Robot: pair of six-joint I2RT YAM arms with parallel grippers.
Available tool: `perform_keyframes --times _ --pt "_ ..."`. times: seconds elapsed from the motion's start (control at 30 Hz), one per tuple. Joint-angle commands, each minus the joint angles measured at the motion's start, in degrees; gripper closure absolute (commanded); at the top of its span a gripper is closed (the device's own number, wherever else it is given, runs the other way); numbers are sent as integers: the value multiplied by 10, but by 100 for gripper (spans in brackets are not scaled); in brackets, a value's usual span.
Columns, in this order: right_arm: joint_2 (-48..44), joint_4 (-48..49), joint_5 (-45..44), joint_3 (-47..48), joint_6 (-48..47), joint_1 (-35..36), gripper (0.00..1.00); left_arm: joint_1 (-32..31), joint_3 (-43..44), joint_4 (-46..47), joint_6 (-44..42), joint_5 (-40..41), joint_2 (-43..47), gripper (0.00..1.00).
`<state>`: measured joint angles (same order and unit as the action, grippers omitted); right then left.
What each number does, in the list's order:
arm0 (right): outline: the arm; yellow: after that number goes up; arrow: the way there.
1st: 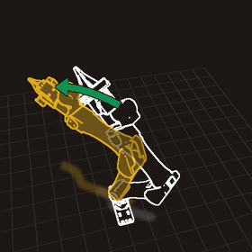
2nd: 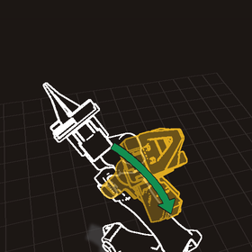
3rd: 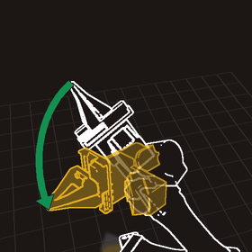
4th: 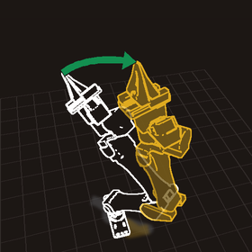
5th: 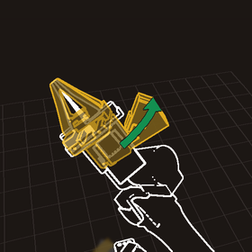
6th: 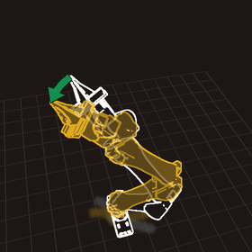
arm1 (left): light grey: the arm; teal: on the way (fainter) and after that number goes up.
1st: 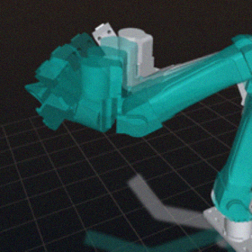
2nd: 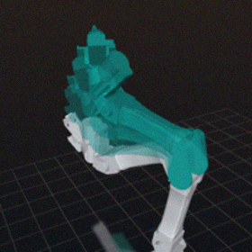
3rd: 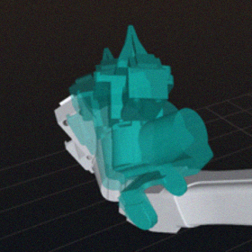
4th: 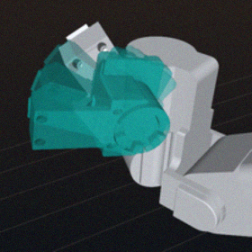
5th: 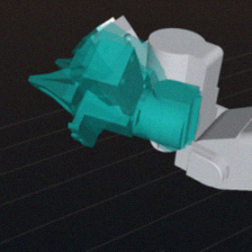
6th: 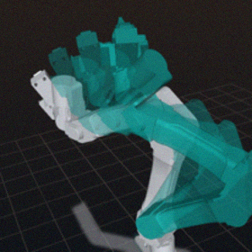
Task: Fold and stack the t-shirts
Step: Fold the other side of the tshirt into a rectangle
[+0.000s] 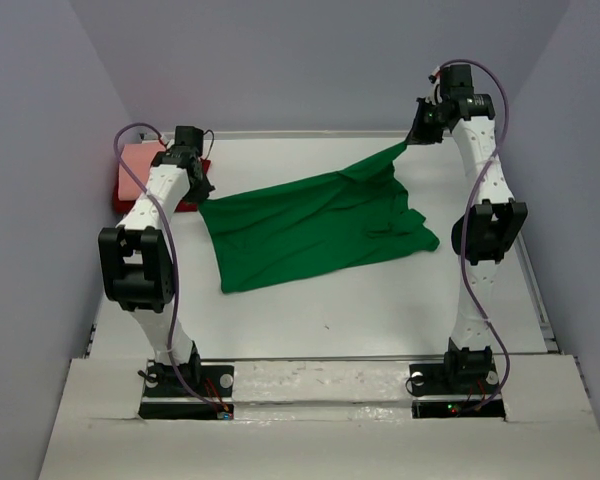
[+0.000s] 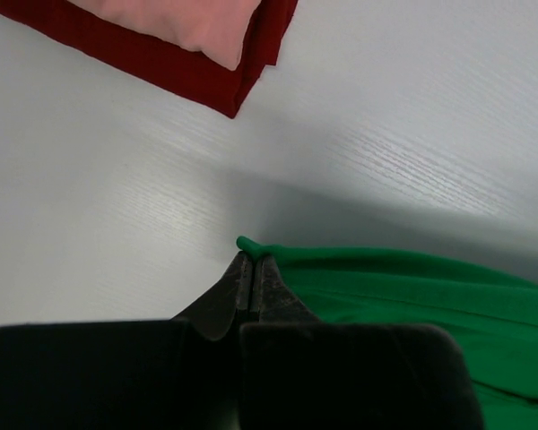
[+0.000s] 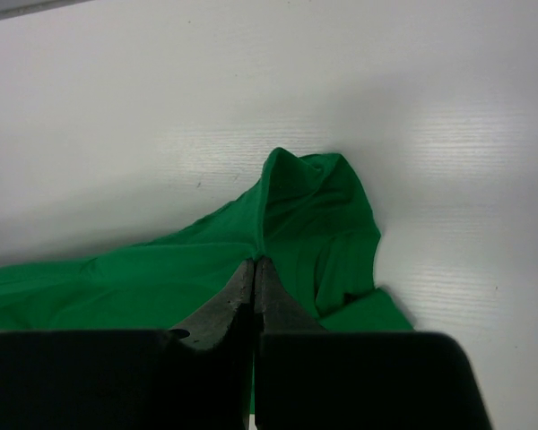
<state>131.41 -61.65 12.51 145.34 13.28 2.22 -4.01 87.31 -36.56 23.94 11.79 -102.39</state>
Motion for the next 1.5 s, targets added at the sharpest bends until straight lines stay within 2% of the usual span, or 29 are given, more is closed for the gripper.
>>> perform_keyframes --times 0.0,0.27,0.53,0.8,0.97,1.2,1.3,1.47 --pt "-6 11 -2 1 -8 -8 100 4 36 -5 -14 -5 -4 100" --pt "-25 1 -20 -21 -7 -3 100 2 17 -3 -15 -23 5 100" --pt "-60 -8 -64 -80 0 29 100 -27 -35 5 -7 -27 46 100" --pt "-71 -24 -89 -92 28 51 100 -36 -100 12 -5 -28 90 100" --pt "-64 -73 -140 -77 62 51 100 -38 -121 10 -7 -26 106 100" --pt "-93 -95 -185 -103 103 56 100 -39 -142 11 -9 -23 116 100" --pt "-104 -106 -228 -122 109 61 100 -43 -150 12 -7 -24 119 100" --pt "-125 -99 -250 -171 112 67 100 -57 -161 8 -4 -19 129 100"
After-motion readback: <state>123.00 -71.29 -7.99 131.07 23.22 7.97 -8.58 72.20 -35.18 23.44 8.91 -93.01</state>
